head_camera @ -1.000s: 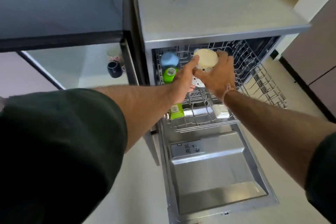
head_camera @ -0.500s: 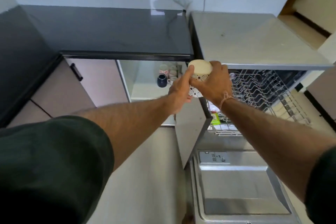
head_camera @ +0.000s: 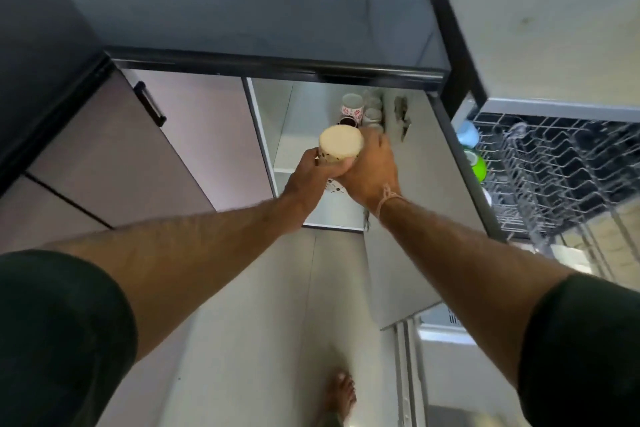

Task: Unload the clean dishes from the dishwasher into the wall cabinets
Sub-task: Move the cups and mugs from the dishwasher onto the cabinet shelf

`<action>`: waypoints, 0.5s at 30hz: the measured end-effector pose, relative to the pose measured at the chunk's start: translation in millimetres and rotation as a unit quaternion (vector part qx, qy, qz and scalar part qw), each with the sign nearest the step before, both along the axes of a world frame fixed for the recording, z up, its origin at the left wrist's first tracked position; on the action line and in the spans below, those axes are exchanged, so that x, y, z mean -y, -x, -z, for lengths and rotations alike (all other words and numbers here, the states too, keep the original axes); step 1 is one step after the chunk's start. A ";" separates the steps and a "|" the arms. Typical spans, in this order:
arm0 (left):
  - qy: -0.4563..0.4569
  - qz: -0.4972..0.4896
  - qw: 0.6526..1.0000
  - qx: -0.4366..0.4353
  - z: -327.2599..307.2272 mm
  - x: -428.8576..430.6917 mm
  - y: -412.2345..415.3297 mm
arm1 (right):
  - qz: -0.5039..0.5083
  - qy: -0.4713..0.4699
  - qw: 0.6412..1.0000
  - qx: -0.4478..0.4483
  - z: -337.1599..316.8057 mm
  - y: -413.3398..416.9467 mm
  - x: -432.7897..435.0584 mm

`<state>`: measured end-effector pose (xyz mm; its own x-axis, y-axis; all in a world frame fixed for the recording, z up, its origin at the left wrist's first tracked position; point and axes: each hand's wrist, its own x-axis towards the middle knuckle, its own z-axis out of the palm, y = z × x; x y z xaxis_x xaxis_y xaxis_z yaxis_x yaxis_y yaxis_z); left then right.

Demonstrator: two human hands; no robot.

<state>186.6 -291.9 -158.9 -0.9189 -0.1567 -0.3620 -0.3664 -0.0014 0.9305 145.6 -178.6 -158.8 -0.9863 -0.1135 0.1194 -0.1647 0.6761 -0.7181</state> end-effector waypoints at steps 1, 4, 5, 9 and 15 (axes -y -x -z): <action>0.004 -0.001 1.000 0.005 12.4 6.7 15.1 | -0.005 -0.004 1.000 0.008 13.4 13.8 6.9; 0.005 -0.017 1.000 0.015 49.6 22.3 58.4 | -0.018 -0.014 1.000 0.012 59.5 50.6 24.2; 0.009 -0.023 1.000 0.018 62.1 26.7 70.4 | -0.022 -0.012 1.000 0.018 74.0 60.8 29.0; 0.038 -0.024 0.999 0.023 113.5 40.2 110.3 | -0.029 0.023 0.998 0.049 124.3 99.1 44.2; 0.126 -0.049 0.991 -0.007 182.8 64.7 165.9 | -0.030 0.067 0.994 0.083 180.0 149.5 70.6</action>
